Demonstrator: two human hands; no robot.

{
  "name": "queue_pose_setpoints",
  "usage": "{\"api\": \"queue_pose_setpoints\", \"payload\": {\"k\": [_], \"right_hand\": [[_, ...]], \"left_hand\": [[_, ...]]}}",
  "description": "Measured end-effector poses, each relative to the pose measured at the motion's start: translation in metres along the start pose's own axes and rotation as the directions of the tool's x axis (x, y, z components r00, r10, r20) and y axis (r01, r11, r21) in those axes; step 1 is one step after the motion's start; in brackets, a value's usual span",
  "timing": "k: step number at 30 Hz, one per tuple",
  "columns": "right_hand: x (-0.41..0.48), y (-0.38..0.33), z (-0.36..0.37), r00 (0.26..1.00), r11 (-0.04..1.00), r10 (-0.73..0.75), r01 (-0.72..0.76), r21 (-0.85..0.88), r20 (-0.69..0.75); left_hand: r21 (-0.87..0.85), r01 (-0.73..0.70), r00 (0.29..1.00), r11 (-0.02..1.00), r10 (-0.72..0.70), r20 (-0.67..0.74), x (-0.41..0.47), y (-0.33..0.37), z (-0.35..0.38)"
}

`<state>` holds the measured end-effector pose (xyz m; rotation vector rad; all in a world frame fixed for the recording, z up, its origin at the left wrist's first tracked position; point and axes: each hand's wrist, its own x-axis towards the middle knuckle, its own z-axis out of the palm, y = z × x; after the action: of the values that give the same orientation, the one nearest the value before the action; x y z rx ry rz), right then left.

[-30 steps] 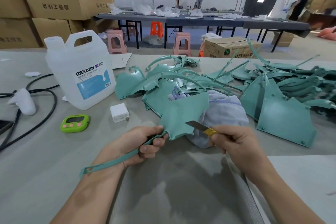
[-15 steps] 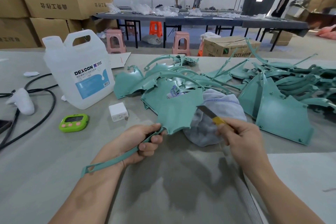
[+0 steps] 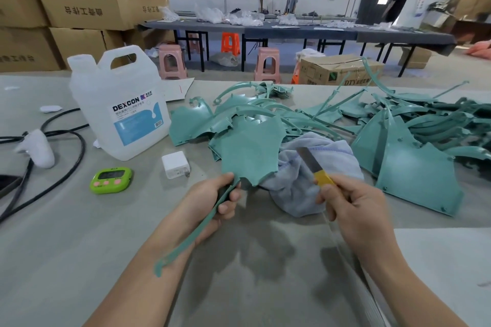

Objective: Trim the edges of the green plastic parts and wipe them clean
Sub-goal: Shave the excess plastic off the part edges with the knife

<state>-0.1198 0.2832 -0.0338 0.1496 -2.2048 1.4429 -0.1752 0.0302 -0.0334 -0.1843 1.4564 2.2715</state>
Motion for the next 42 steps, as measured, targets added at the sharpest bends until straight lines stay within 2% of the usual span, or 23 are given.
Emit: {"api": "queue_pose_setpoints", "payload": {"k": [3, 6, 12, 17, 20, 24, 28, 32, 36, 42], "right_hand": [[-0.006, -0.003, 0.012, 0.997, 0.999, 0.033, -0.031, -0.035, 0.067], [-0.010, -0.005, 0.020, 0.995, 0.995, 0.061, -0.055, -0.081, 0.073], [-0.014, -0.005, 0.029, 0.978, 0.974, 0.153, -0.124, -0.189, 0.145], [-0.013, -0.009, 0.028, 0.977, 0.985, 0.102, -0.073, -0.154, 0.186], [-0.014, -0.008, 0.029, 0.971, 0.981, 0.126, -0.091, -0.173, 0.203], [-0.009, -0.006, 0.026, 0.986, 0.973, 0.110, -0.081, -0.215, 0.126], [-0.012, -0.010, 0.028, 0.975, 0.983, 0.090, -0.055, -0.174, 0.203], [-0.008, -0.010, 0.026, 0.991, 0.967, 0.072, -0.042, -0.250, 0.112], [-0.011, -0.014, 0.028, 0.980, 0.985, 0.034, 0.001, -0.174, 0.198], [-0.012, -0.013, 0.028, 0.990, 0.982, 0.025, 0.002, -0.187, 0.141]], "left_hand": [[0.060, -0.108, 0.982, 0.992, 0.116, -0.151, 0.003, -0.006, 0.007], [0.127, -0.195, 0.941, 0.972, 0.223, -0.256, 0.007, -0.011, 0.013], [0.196, -0.282, 0.892, 0.939, 0.332, -0.308, 0.014, -0.017, 0.013], [0.142, -0.282, 0.881, 0.949, 0.315, -0.352, 0.018, -0.019, 0.005], [0.132, -0.279, 0.892, 0.951, 0.307, -0.332, 0.018, -0.018, 0.004], [0.118, -0.267, 0.901, 0.956, 0.291, -0.323, 0.016, -0.019, 0.006], [0.079, -0.260, 0.914, 0.962, 0.272, -0.302, 0.012, -0.017, 0.006], [0.082, -0.252, 0.918, 0.964, 0.265, -0.294, 0.010, -0.016, 0.005], [0.055, -0.234, 0.931, 0.971, 0.240, -0.274, 0.010, -0.015, 0.005], [0.017, -0.233, 0.935, 0.972, 0.228, -0.271, 0.010, -0.015, 0.008]]}}
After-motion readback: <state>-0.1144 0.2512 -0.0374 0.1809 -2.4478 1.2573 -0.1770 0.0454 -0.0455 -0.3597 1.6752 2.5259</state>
